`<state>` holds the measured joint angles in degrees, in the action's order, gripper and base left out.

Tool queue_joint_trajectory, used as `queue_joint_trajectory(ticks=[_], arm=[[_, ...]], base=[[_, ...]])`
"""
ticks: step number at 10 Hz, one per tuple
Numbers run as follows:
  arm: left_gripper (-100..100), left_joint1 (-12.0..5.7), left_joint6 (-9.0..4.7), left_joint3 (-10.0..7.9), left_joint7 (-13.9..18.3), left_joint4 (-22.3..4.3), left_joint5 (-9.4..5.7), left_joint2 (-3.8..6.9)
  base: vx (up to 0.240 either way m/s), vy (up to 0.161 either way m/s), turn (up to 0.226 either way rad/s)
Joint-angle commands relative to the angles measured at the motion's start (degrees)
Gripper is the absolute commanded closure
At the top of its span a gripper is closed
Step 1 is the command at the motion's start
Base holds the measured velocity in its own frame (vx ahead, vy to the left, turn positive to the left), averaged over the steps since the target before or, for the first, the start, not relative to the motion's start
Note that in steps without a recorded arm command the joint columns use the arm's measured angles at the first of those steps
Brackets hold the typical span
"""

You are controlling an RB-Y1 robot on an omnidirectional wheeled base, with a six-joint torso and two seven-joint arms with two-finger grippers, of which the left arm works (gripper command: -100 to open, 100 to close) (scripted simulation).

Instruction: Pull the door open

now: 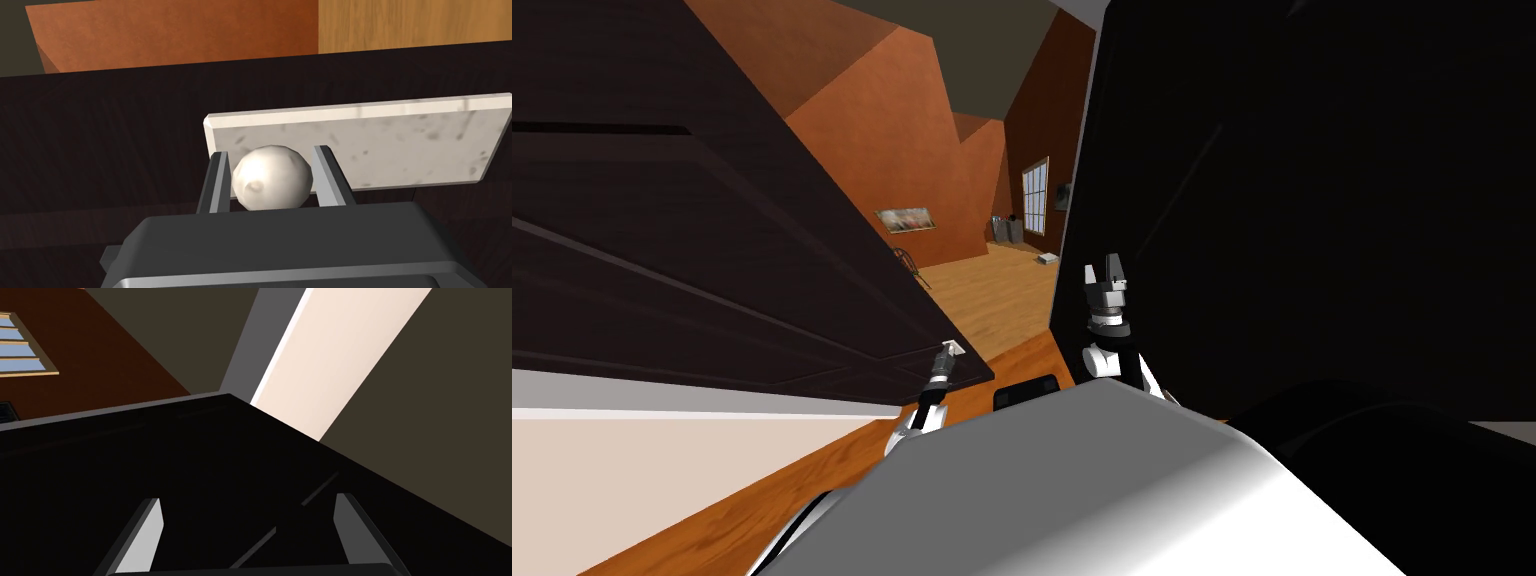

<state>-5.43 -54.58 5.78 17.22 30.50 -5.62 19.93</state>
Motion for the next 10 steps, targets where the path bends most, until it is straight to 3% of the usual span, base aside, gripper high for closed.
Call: queue_joint_trajectory(ticks=[1,6,10], arm=[[100,0.28,0.29,0.14,-0.2,0.1,-0.15,-0.26],[100,0.28,0.81,-0.22,-1.0,0.6,-1.2,-0.21],[100,0.28,1.11,-0.42,-1.4,0.9,-1.8,-0.19]], base=[[-0.187,0.065,-0.177],[-0.218,0.107,-0.238],[-0.221,0.08,-0.169]])
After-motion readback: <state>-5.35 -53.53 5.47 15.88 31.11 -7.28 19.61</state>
